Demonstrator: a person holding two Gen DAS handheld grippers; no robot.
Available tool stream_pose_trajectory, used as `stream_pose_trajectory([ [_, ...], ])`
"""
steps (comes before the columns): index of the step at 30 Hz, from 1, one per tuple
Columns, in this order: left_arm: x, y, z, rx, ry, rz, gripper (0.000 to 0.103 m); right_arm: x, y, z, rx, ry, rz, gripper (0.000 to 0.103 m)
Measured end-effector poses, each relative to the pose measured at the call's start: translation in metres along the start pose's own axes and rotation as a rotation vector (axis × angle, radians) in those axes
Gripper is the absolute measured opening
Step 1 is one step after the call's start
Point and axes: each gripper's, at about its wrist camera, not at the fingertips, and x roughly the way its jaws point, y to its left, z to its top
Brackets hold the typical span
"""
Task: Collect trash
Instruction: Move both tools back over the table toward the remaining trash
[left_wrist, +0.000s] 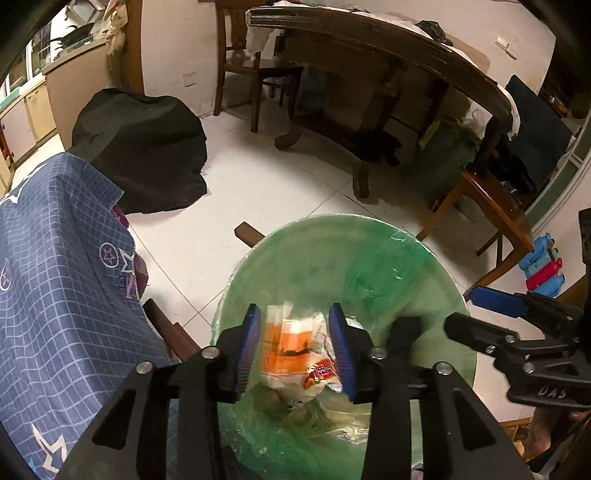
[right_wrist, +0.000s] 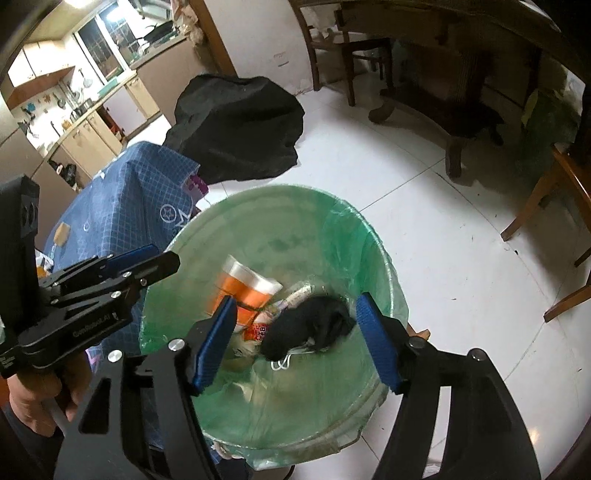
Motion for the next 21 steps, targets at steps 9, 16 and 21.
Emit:
stream_pose_trajectory([
  [9,-0.023,0.003,-0.007,-0.001,-0.025,0.011,0.044,-0.021,0.004,-0.006,-0.002,-0.047,0.012,0.067],
  [16,-0.072,0.026,-0.038,0.009,-0.07,0.031,0.044,-0.066,0.043,-0.03,-0.083,-0.201,0.05,0.082],
  [21,-0.11,0.064,-0.066,-0.02,-0.103,0.066,0.044,-0.083,0.083,-0.06,-0.142,-0.289,0.076,0.089],
])
